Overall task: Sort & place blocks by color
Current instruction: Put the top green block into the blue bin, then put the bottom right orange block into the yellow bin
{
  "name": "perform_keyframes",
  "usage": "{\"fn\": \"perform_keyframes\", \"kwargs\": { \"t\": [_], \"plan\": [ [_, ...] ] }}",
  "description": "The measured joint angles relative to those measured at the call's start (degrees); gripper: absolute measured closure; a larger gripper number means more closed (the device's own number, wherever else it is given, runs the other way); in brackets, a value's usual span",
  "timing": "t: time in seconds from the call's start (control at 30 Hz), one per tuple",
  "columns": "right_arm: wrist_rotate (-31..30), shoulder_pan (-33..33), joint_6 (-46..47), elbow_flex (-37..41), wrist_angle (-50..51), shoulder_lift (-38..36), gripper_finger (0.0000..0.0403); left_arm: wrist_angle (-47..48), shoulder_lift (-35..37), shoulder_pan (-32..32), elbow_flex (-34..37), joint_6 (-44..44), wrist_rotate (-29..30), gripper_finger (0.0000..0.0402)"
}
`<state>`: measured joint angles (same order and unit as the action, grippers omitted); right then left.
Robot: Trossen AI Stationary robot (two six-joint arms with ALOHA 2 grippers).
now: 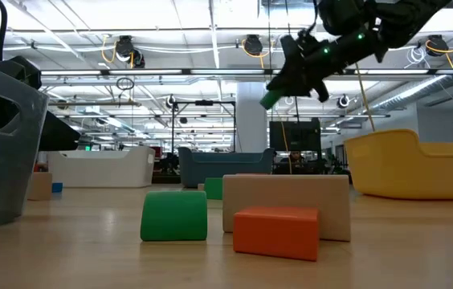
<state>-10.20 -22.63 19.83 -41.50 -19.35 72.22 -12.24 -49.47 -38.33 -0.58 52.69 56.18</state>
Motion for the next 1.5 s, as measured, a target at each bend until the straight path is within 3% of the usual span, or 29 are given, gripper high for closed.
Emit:
{"fn": "perform_keyframes", "kwargs": {
  "t": [0.43,0.67,0.87,1.17,1.37,1.5],
  "plan": [
    [-1.89,3.18,0.41,0.0,-16.47,13.92,0.0289,-0.01,0.0,0.0,-0.02,0.0,0.0,0.024],
    [-1.86,2.71,0.05,0.0,-16.93,17.47,0.0287,-0.01,-0.02,-0.01,-0.01,0.0,0.0,0.024],
    [-1.9,2.71,0.04,0.0,-17.33,19.98,0.0234,-0.01,0.0,-0.02,-0.02,0.0,-0.02,0.024],
    [-1.92,2.69,0.04,0.0,-18.95,22.1,0.0223,-0.01,-0.01,-0.02,-0.02,0.02,0.0,0.024],
    [-1.45,2.74,0.12,0.0,-18.91,19.52,0.0222,-0.01,0.0,0.0,-0.01,0.01,0.0,0.024],
    [5.61,3.26,2.75,0.0,-16.99,16.23,0.0225,-0.01,-0.02,-0.02,-0.02,0.0,0.0,0.024]
  ]
}}
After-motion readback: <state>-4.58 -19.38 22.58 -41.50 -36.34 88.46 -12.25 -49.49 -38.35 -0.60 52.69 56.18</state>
